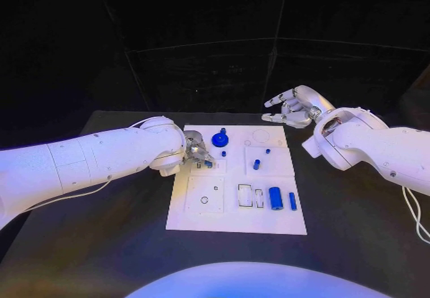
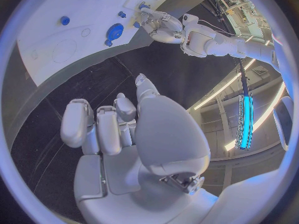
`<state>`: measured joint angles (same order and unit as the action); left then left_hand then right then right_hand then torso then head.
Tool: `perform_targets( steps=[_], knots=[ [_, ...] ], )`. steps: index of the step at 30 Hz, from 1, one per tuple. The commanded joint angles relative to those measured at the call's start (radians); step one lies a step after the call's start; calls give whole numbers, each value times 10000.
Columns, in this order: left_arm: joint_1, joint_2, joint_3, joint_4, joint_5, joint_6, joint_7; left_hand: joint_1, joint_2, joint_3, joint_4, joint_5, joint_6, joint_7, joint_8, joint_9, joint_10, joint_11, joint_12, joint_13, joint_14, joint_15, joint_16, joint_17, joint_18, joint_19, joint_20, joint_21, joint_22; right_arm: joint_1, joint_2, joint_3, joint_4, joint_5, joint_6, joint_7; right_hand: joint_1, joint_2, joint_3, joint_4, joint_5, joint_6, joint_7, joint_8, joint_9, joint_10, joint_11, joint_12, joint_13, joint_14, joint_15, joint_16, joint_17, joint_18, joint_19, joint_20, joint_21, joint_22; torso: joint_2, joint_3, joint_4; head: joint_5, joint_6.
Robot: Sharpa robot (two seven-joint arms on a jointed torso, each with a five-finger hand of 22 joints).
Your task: Assemble the parts on the task board
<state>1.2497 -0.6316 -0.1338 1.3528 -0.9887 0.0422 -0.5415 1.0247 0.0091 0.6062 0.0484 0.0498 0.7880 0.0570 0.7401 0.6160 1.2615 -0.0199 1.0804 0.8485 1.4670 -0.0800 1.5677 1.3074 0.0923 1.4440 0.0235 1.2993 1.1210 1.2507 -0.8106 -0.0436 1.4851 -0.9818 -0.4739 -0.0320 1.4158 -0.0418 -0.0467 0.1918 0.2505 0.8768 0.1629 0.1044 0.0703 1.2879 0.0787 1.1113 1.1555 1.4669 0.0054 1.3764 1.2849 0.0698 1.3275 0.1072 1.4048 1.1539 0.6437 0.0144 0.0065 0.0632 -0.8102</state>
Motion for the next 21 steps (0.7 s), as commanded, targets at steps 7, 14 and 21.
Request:
perform_targets(
  steps=[7, 14, 21],
  knots=[
    [9, 40, 6, -12, -110, 837, -332, 37, 56, 1073, -978, 39, 17, -41, 118, 40, 12, -30, -28, -28, 1038, -71, 30, 2634, -66, 30, -34, 16, -22, 20, 29, 7, -8, -37, 66, 32, -1, 122, -74, 10, 51, 56, 2, 61, 3, -15, -56, -35, -17, 402, -96, -43, -15, 171, -54, -14, -47, -27, -6, -2, 7, -6, -41],
    [10, 38, 6, -18, -111, 950, -384, -9, 40, 1042, -883, 31, 36, -60, 217, 100, 7, -43, -10, -33, 1038, -79, 30, 2634, -68, 29, -41, 20, -8, 20, 40, 7, -22, -37, 78, 32, -3, 125, -81, 13, 52, 57, 2, 62, 2, -16, -57, -37, -20, 402, -97, -45, -16, 172, -56, -14, -50, -31, -2, -5, 10, -7, -46],
    [11, 124, 7, -114, -111, 1019, -423, -42, 4, 999, -821, 30, 47, -79, 295, 146, 0, -57, -6, -54, 1038, -90, 30, 2634, -66, 24, -49, 10, -19, 19, 60, 6, -30, -37, 89, 33, -3, 125, -81, 13, 52, 57, 2, 62, 2, -16, -57, -37, -20, 402, -97, -45, -16, 172, -56, -14, -50, -31, -3, 4, 8, -29, -63]
  ],
)
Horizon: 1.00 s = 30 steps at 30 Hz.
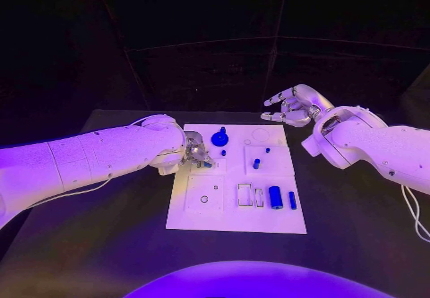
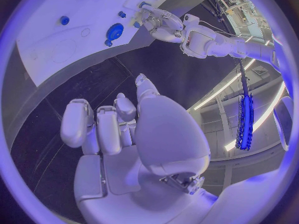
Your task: Assemble the parts on the task board
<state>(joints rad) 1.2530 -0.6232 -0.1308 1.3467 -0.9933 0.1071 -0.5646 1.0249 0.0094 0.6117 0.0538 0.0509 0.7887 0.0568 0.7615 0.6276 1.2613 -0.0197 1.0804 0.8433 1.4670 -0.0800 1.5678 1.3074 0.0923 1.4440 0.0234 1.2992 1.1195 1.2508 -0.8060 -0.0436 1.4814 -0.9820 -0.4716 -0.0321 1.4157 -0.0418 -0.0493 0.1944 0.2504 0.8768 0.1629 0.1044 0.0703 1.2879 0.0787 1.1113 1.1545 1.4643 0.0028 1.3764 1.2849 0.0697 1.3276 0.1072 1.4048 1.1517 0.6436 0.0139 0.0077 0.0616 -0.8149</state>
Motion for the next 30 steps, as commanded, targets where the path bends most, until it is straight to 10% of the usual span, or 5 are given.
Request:
perform_targets(
  steps=[1, 30],
  knots=[
    [-21, 57, -23, -71, -65, 385, -202, -73, -7, 906, -824, 17, 55, -90, 128, 56, 7, -65, 8, 0, 1038, -97, 30, 2634, -68, 25, -53, 14, 4, 19, 17, 6, 5, -35, 66, 34, 2, 130, -60, -12, 54, 60, 1, 65, 2, -22, -58, -46, -19, 427, -71, -49, -20, 173, -58, -15, -53, -15, -2, 10, -1, -15, -21],
    [7, 543, -20, -669, -50, 972, -400, -525, 39, -516, 229, 11, 366, -281, 633, 225, 117, -216, 201, 11, 1038, -219, 30, 2634, -114, 110, -162, 156, 276, 19, 70, 6, -22, -35, 89, 30, 5, 134, -63, -12, 56, 65, -1, 68, 3, -23, -59, -49, -22, 427, -72, -53, -24, 173, -56, -16, -53, -14, 1, 5, -6, -44, -83]
  ],
)
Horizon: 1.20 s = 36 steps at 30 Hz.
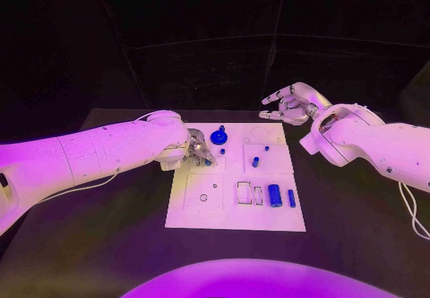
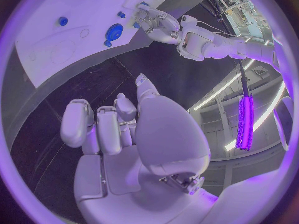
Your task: Assemble the parts on the task board
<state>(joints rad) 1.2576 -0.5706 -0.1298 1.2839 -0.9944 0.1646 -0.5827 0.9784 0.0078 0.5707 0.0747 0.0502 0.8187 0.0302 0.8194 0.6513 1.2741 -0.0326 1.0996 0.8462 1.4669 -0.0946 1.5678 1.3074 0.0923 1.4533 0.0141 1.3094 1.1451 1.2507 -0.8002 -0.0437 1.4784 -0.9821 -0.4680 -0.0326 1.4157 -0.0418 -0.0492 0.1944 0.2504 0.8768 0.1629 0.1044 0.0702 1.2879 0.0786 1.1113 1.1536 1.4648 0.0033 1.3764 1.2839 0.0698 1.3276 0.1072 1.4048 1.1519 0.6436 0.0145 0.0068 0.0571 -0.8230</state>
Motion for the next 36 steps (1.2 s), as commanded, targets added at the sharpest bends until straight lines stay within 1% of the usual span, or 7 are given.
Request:
perform_targets(
  steps=[1, 16, 22, 25, 28, 30, 36],
  knots=[
    [-39, 28, -29, -53, -39, 405, -224, -86, 51, -187, 69, 17, 93, -24, 72, -12, -3, -95, 12, -21, 1039, -79, 30, 2634, -118, 24, -74, 68, 44, 20, 13, 7, 7, -34, 54, 35, 5, 134, -63, -12, 56, 65, -1, 68, 3, -23, -58, -49, -13, 422, -76, -53, -14, 172, -56, -16, -53, -15, 1, -1, 2, 0, -2],
    [-38, 51, -28, -113, -39, 272, -384, -441, -286, -1888, 723, 14, 333, -126, 321, -15, 57, -177, -1, -139, 1039, -147, 30, 2634, -145, 66, -138, 150, 207, 20, 20, 7, -9, -34, 53, 60, 7, 127, -106, -9, 58, 82, -5, 81, 4, -51, -61, -89, -54, 413, -80, -91, -60, 182, -84, -19, -79, -70, -1, -1, 7, -24, -13],
    [-36, -85, -19, 25, -40, 143, -351, -717, -634, -2875, 1109, 10, 375, -181, 427, -9, 65, -219, -28, -231, 1039, -179, 30, 2634, -140, 64, -165, 131, 194, 19, 29, 7, -35, -34, 71, 75, 2, 119, -130, -5, 58, 79, -5, 81, 2, -105, -61, -171, -128, 396, -80, -146, -133, 202, -139, -21, -122, -166, -4, -14, -7, -49, 7],
    [-16, -194, 16, 150, -40, 56, -257, -692, -630, -3230, 1268, 14, 347, -194, 449, -18, 62, -235, -36, -263, 1039, -193, 30, 2634, -132, 57, -182, 103, 159, 19, 29, 7, -46, -34, 82, 74, 2, 119, -130, -5, 58, 79, -5, 81, 2, -105, -61, -171, -128, 396, -80, -146, -133, 202, -139, -21, -122, -166, -4, -23, -14, -58, 32],
    [44, -289, 183, 255, -40, -15, -153, -629, -626, -3551, 1400, 14, 310, -191, 459, -33, 15, -234, -98, -372, 1039, -193, 30, 2634, -97, 4, -187, -22, -26, 19, 9, 7, -62, -34, 124, 50, 1, 113, -158, -1, 64, 67, -4, 76, -3, -139, -60, -216, -168, 385, -81, -182, -174, 212, -169, -22, -149, -220, -9, -3, 18, -87, 42],
    [94, -336, 306, 300, -40, -23, -141, -652, -693, -3778, 1507, 13, 260, -174, 446, -50, -54, -220, -174, -483, 1039, -184, 30, 2634, -60, -59, -181, -163, -232, 19, 1, 7, -79, -34, 140, 36, -1, 109, -175, 2, 66, 58, -2, 73, -5, -167, -59, -256, -204, 374, -81, -213, -213, 221, -197, -22, -172, -269, -8, -11, 25, -97, 67],
    [338, -549, 674, 447, -40, 187, -157, -612, -754, -4318, 1809, -12, 181, -153, 440, -82, -125, -201, -228, -587, 1039, -173, 30, 2634, -29, -108, -173, -302, -403, 19, 5, 6, -127, -34, 157, 15, -4, 107, -202, 9, 69, 44, 1, 67, -9, -201, -57, -304, -246, 363, -80, -247, -250, 229, -220, -23, -195, -310, -9, 3, 6, -90, 99]
  ],
)
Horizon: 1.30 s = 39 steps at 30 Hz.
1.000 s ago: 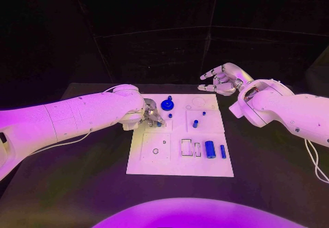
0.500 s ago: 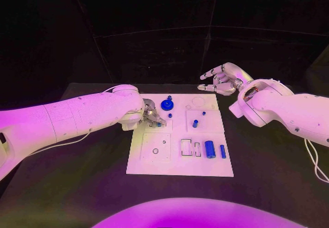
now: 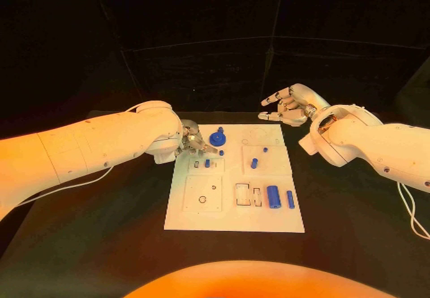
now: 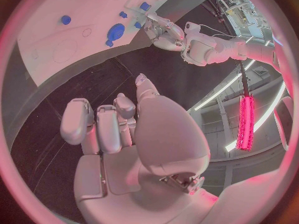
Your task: Assemble the parts on the task board
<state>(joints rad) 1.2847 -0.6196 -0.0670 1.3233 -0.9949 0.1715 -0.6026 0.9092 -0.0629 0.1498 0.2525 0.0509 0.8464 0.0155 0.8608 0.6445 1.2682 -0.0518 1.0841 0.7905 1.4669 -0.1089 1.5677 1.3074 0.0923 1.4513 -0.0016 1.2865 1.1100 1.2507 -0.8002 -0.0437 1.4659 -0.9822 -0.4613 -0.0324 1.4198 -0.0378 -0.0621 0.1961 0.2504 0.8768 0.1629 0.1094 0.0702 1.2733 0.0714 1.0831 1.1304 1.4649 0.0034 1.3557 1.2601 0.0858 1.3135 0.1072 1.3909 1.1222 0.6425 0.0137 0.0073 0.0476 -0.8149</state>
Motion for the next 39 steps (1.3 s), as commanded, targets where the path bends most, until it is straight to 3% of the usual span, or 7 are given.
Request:
perform_targets(
  steps=[1, 4, 9, 14, 20, 28, 39],
  knots=[
    [146, -112, 96, 69, -34, 250, 31, 253, -20, -231, 37, -22, -188, 22, -23, -46, -145, 9, -150, -148, 1032, -17, 19, 2609, 10, -153, -11, -229, -272, 19, 5, 6, -8, -33, 91, 10, -46, 68, -85, -5, 70, 39, 2, 14, -11, -65, 17, -36, -28, 359, -80, -49, -20, 70, -83, -23, -62, -23, 2, 10, 1, 5, 19],
    [295, -199, 157, 12, -3, 531, 40, 599, 53, -471, 41, -15, -508, 150, -303, -233, -459, 108, -499, -660, 973, 49, -91, 2375, 93, -303, 34, -594, -767, 19, 7, 6, -30, -33, 95, 2, -46, 68, -85, -5, 70, 39, 2, 14, -11, -65, 17, -36, -28, 359, -80, -49, -20, 70, -83, -23, -62, -23, 7, 17, 14, -5, 53],
    [456, -193, 190, -380, 214, 849, 53, 950, 206, -814, 93, -18, -758, 336, -784, -652, -636, 266, -679, -971, 949, 180, -141, 2275, 117, -339, 145, -779, -970, 19, 19, 6, -46, -33, 101, -5, -46, 68, -85, -5, 70, 39, 2, 14, -11, -65, 17, -36, -28, 359, -80, -49, -20, 70, -83, -23, -62, -23, 11, 21, 13, 16, 95],
    [594, 6, 201, -1173, 315, 1112, 1, 1099, 354, -1070, 189, -19, -649, 368, -921, -871, -609, 302, -624, -957, 959, 217, -125, 2309, 118, -304, 193, -786, -945, 19, 30, 5, -51, -33, 112, -9, -46, 68, -85, -5, 70, 39, 2, 14, -11, -65, 17, -36, -28, 359, -80, -49, -20, 70, -83, -23, -62, -23, 19, 13, 2, 31, 110],
    [687, 565, 192, -2393, 282, 1700, 22, 1291, 519, -1171, 180, -17, -558, 369, -980, -997, -573, 303, -574, -933, 976, 221, -93, 2376, 110, -269, 204, -756, -884, 19, 59, 5, -52, -33, 119, -9, -52, 76, -99, 5, 73, 34, 3, 13, -12, -58, 17, -23, -17, 360, -80, -48, -13, 68, -78, -23, -63, -17, 25, 15, -17, 59, 140],
    [594, 1424, 157, -3825, 67, 2275, 276, 1529, 723, -1269, 134, -16, -495, 379, -1049, -1136, -570, 311, -539, -930, 982, 229, -80, 2402, 109, -252, 213, -760, -873, 17, 115, 5, -51, -34, 126, 19, -46, 87, -102, 6, 82, 33, 2, 14, -12, -59, 17, -26, -22, 360, -80, -49, -10, 68, -75, -23, -64, -14, 90, -23, -66, 142, 161],
    [387, 2022, 154, -4717, -383, 2415, 717, 1493, 819, -1427, 221, -19, -453, 384, -1086, -1224, -552, 317, -496, -905, 996, 235, -52, 2459, 98, -228, 218, -727, -814, 16, 161, 5, -71, -50, 166, 29, -26, 114, -107, 6, 107, 30, 1, 14, -13, -59, 15, -28, -27, 361, -81, -56, -12, 68, -75, -24, -70, -19, 75, -21, -55, 193, 96]
  ],
)
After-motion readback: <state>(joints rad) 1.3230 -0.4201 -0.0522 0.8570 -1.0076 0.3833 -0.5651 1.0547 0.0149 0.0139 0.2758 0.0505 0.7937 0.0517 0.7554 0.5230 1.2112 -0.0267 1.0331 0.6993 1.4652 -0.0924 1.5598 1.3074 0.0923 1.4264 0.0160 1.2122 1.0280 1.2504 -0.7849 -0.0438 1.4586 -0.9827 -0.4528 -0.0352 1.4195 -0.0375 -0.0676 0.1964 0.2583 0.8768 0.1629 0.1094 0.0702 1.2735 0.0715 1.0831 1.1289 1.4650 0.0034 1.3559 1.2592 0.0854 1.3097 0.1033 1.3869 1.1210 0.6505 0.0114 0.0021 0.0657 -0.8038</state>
